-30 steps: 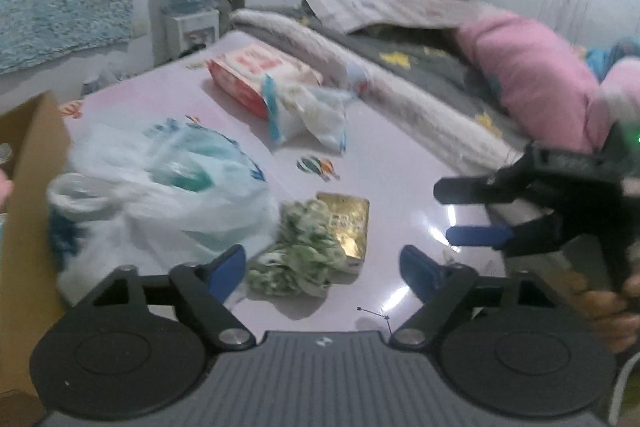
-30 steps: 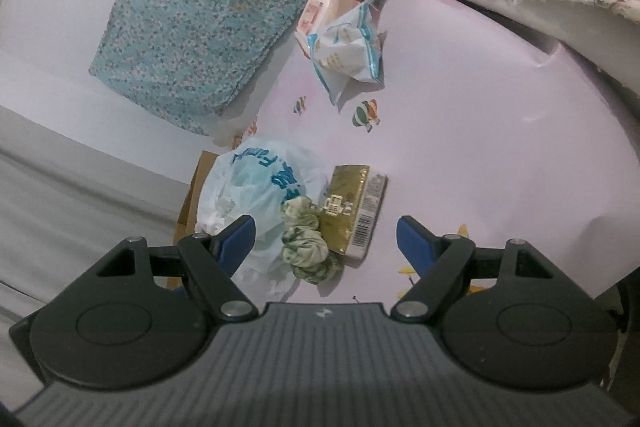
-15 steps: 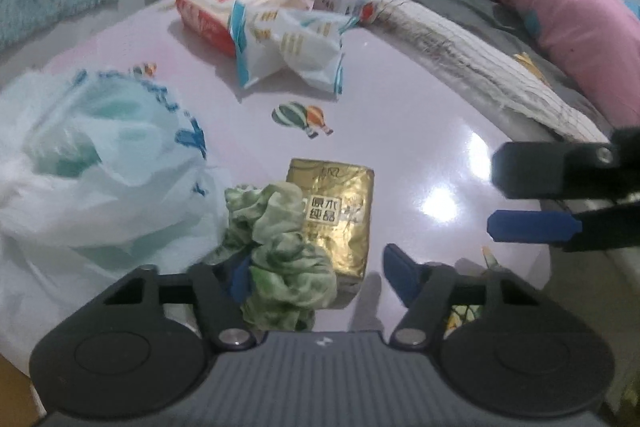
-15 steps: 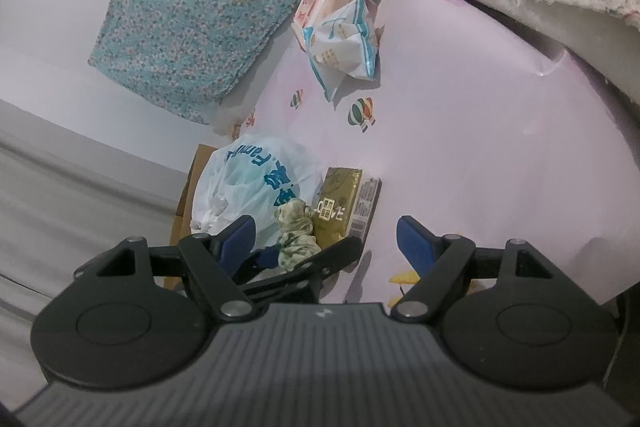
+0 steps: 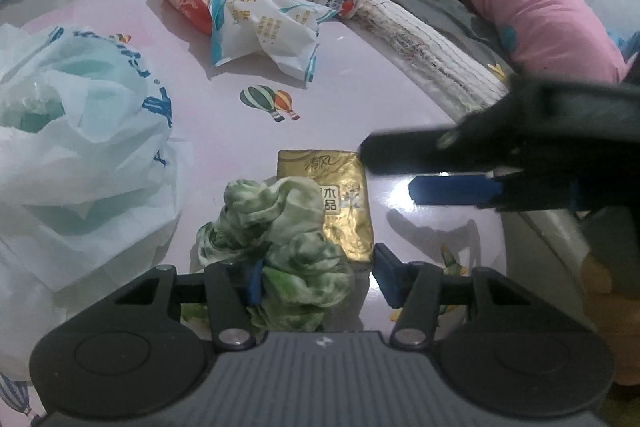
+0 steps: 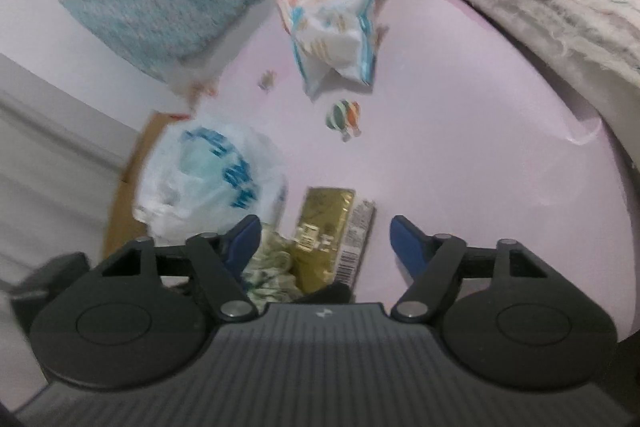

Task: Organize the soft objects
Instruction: 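Grasp the green floral scrunchie with the left tool while the right tool grasps the gold packet, then carry the scrunchie and gold packet with both tools over the cardboard box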

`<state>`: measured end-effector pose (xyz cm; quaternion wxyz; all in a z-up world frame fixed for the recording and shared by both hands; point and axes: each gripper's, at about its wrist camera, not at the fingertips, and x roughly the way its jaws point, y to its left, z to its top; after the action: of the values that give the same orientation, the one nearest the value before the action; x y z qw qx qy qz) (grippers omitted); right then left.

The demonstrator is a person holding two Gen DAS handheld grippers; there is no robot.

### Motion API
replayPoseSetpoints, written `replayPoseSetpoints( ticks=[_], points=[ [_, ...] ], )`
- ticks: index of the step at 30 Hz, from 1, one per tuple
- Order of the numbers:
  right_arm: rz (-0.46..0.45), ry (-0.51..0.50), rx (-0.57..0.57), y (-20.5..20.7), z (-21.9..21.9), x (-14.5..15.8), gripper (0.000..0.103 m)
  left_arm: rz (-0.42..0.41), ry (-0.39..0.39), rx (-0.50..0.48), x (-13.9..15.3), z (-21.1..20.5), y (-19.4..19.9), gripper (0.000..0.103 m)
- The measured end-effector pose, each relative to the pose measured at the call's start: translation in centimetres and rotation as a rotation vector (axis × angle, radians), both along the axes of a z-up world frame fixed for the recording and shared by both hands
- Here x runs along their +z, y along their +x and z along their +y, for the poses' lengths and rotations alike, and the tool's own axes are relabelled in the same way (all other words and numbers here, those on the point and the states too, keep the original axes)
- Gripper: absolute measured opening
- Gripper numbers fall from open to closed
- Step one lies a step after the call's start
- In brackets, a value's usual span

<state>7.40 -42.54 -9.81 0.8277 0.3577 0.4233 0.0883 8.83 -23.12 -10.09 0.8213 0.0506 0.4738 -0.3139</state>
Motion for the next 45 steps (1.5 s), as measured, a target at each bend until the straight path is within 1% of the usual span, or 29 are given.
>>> replayPoseSetpoints(
  ticks=[1,3,5,7,10,12,15,17,20,24,27,30,33,35,37,40,43,45],
  points=[
    [0.019,-0.010,0.003,0.3,0.3,-0.4,0.063,0.001,-0.009,0.001,0.0,0.1,0.1,0.054],
    [0.053,0.009,0.001,0.6,0.6,-1.4,0.053,0.015,-0.029,0.005,-0.1,0.3,0.4,0.054],
    [0.053,0.056,0.002,0.7,0.7,-2.1,0.051,0.034,-0.061,0.012,-0.2,0.8,0.7,0.054],
    [0.052,0.063,-0.002,0.8,1.0,-2.2,0.050,0.056,-0.092,0.018,-0.2,1.3,1.0,0.054],
    [0.054,0.092,-0.006,1.2,1.3,-2.6,0.043,0.092,-0.140,0.037,-0.4,2.0,1.6,0.054],
    [0.059,0.121,-0.014,1.4,1.3,-3.1,0.032,0.104,-0.159,0.045,-0.4,2.3,1.7,0.054],
    [0.061,0.185,-0.032,1.2,1.2,-3.8,0.028,0.099,-0.154,0.049,-0.2,2.6,1.6,0.054],
    [0.050,0.209,-0.040,0.8,1.2,-3.9,0.028,0.099,-0.163,0.046,0.1,2.9,1.3,0.054],
    [0.032,0.220,-0.060,0.0,1.1,-3.7,0.026,0.095,-0.189,0.041,0.6,3.4,0.9,0.054],
    [0.010,0.240,-0.084,-1.2,0.9,-3.3,0.025,0.073,-0.196,0.024,1.3,3.4,0.1,0.054],
    [-0.015,0.243,-0.092,-2.2,0.9,-2.4,0.025,0.048,-0.196,0.006,2.2,3.4,-0.6,0.054],
    [-0.050,0.254,-0.094,-3.1,0.9,-1.1,0.025,0.025,-0.216,-0.008,3.6,3.9,-1.3,0.054],
    [-0.094,0.250,-0.078,-3.9,1.4,0.7,0.024,0.004,-0.233,-0.014,5.5,4.6,-2.0,0.054],
    [-0.130,0.248,-0.060,-4.2,2.0,2.1,0.024,-0.033,-0.234,-0.019,7.0,5.3,-2.6,0.054],
    [-0.167,0.246,-0.031,-4.3,2.9,3.7,0.024,-0.067,-0.231,-0.014,8.5,6.2,-3.2,0.054],
    [-0.215,0.239,0.027,-3.7,4.8,5.8,0.024,-0.109,-0.237,0.018,10.6,8.3,-3.7,0.054],
    [-0.250,0.246,0.108,-2.3,7.3,7.7,0.024,-0.155,-0.240,0.068,12.5,11.2,-4.1,0.054],
    [-0.271,0.248,0.175,-0.9,9.6,9.1,0.024,-0.194,-0.229,0.110,13.8,13.4,-4.3,0.054]
  ],
)
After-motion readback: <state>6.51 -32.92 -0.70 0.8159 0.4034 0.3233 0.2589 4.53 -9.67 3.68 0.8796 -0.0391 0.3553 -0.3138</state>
